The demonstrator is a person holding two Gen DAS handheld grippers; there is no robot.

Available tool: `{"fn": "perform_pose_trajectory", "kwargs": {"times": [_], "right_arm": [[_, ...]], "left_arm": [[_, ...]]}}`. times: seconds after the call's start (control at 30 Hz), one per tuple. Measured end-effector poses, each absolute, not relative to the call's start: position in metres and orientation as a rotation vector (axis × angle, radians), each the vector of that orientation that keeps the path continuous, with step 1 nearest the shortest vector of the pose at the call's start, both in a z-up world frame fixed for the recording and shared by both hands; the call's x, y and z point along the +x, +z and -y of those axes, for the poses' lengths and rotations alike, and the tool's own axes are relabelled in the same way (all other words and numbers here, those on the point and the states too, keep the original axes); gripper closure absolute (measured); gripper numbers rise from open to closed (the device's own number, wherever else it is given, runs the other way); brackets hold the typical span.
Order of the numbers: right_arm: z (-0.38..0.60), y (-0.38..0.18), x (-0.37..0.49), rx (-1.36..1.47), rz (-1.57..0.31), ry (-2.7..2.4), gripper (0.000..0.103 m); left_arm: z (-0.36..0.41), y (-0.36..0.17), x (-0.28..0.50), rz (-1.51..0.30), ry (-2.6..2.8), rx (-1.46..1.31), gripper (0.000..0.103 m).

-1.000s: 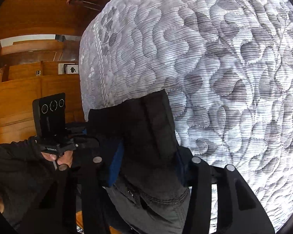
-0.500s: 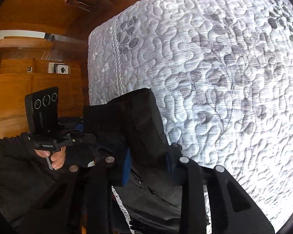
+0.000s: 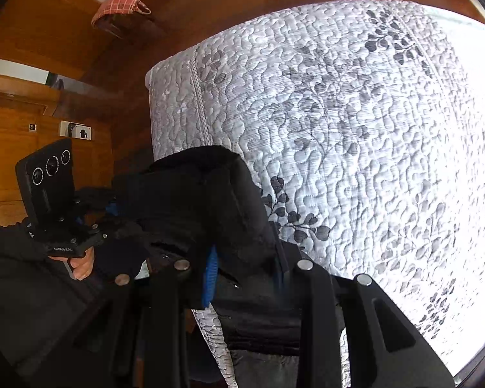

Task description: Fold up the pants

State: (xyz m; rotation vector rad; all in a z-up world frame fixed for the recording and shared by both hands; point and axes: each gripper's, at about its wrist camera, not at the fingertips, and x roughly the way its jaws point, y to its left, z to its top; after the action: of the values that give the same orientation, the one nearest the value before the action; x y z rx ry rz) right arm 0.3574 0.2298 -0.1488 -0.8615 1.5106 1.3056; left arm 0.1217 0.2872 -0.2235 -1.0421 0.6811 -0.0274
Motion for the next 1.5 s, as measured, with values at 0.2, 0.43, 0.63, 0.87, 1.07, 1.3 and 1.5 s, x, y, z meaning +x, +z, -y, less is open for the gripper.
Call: {"fn": "perform_pose_trajectory", "kwargs": {"times": [0.2,0.43,0.63,0.87,1.07,1.3,1.5], "right_arm": [[-0.184,-0.117,0.349,-0.828,-1.453,1.269,0.076],[-0.137,-0.089,0.346,-0.802,-1.395,1.234,0.076],[-0.097,-0.072,0.346,-0.767,-1.357,1.2,0.076],[-0.051,-0.063,0.348,-0.734,-1.332,1.158,0.076],[-0.013,-0.059,0.347,-0.706,-1.316,1.127,0.076],[0.032,-0.057,0.344,-0.672,-1.308,1.087,0.076],[0.07,-0.06,0.341,-0.641,-1.307,1.055,0.076]], "left_arm": [[-0.252,-0.187,0.123,-0.675,-0.087,-0.94,0.074],[-0.216,-0.158,0.127,-0.679,-0.135,-0.85,0.074],[-0.182,-0.136,0.134,-0.688,-0.173,-0.747,0.074],[-0.132,-0.114,0.141,-0.695,-0.228,-0.619,0.074],[-0.092,-0.103,0.145,-0.708,-0.265,-0.533,0.074],[-0.048,-0.094,0.148,-0.725,-0.309,-0.44,0.074],[-0.014,-0.091,0.15,-0.741,-0.35,-0.377,0.074]]}}
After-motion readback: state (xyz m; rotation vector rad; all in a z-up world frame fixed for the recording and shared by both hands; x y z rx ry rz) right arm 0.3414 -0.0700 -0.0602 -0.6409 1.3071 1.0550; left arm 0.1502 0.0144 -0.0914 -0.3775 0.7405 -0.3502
